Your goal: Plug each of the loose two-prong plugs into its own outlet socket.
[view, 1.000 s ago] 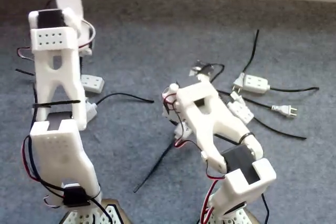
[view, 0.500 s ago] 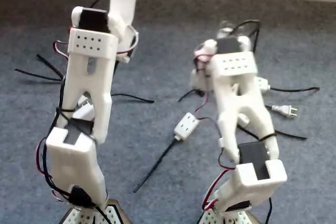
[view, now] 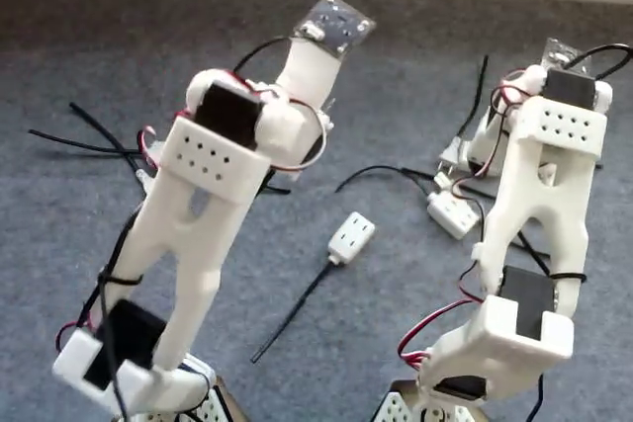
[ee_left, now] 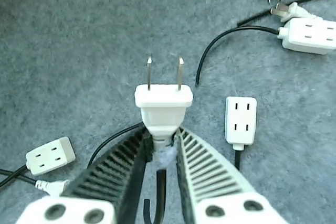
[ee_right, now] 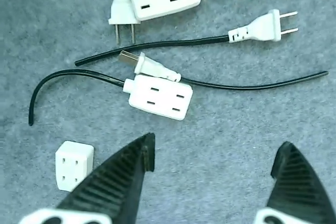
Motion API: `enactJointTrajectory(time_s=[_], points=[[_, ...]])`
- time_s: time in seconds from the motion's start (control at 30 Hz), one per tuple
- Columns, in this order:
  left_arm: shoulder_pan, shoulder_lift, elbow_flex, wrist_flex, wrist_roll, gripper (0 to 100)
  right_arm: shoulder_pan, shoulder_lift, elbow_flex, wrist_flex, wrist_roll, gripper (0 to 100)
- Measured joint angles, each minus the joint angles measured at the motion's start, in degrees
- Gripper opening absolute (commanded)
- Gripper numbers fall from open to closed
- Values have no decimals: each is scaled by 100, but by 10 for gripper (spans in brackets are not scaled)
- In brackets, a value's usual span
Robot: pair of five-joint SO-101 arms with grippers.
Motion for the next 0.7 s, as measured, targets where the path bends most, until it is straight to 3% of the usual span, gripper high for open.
enactJointTrajectory(time_s=[0.2, 0.47, 0.7], points=[[0, -1266, 2523, -2268, 9, 7, 176, 0, 0, 0, 431, 342], [35, -3332, 6259, -6497, 9, 7, 158, 0, 0, 18, 844, 342], [44, -4325, 8211, -9125, 0, 7, 53, -9, -659, 18, 923, 341]])
